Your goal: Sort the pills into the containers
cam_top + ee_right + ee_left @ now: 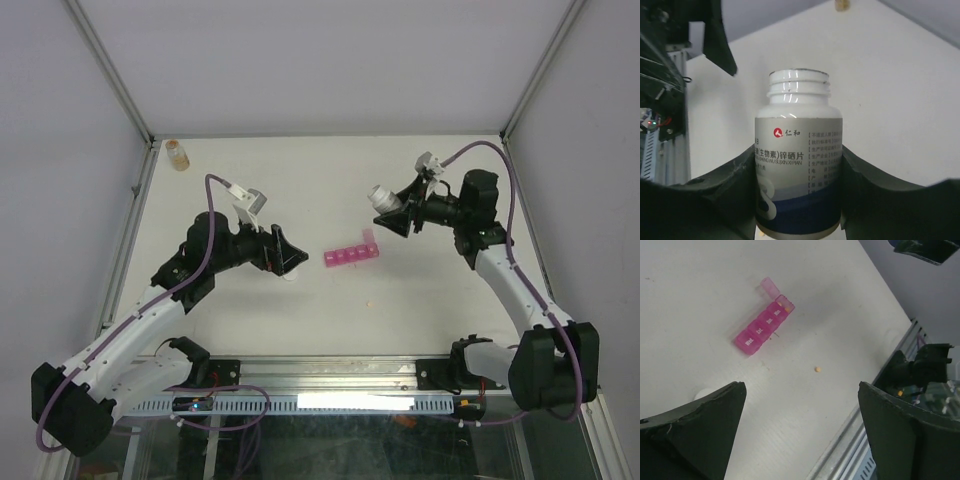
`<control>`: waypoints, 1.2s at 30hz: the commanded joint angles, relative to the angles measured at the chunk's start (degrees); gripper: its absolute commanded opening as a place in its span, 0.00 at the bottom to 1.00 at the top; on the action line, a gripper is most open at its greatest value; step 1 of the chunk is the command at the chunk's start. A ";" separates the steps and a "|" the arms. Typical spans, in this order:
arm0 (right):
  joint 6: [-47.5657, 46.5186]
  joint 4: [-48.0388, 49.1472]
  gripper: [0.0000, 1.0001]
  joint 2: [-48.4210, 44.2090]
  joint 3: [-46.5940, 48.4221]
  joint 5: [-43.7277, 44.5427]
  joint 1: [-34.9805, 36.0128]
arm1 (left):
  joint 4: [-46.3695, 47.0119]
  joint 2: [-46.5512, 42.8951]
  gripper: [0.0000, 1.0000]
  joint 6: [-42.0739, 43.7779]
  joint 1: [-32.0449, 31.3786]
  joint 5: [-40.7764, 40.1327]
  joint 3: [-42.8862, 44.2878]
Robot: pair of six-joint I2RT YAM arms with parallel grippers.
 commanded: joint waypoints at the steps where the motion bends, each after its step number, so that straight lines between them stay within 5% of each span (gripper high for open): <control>1: 46.07 62.64 0.00 -1.55 -8.66 -10.22 0.00 | 8.72 -1.68 0.97 -14.82 0.59 0.44 -3.23; 4: 55.64 77.16 0.00 -1.50 -12.35 -7.78 -0.14 | 8.68 -2.85 0.88 -18.87 0.31 -3.66 -6.03; 8: 54.18 76.50 0.00 -5.88 -16.13 -7.02 -0.14 | 4.84 -3.13 0.86 -19.83 -3.45 -10.81 -7.30; 13: 45.62 69.42 0.00 -12.86 -21.26 -6.41 -0.14 | -1.84 2.12 0.88 -15.36 -14.58 -29.44 -3.26; 17: 42.32 66.01 0.00 -14.03 -23.73 -7.40 -0.14 | -9.21 10.08 0.89 -13.54 -15.40 -37.60 1.81; 28: 36.78 58.83 0.00 -13.37 -23.42 -7.81 -0.14 | -13.72 31.57 0.90 -12.14 -15.37 -40.54 8.53; 36: 36.56 58.15 0.00 -13.19 -23.39 -7.82 -0.23 | -14.06 39.08 0.79 -11.21 -15.43 -42.30 12.45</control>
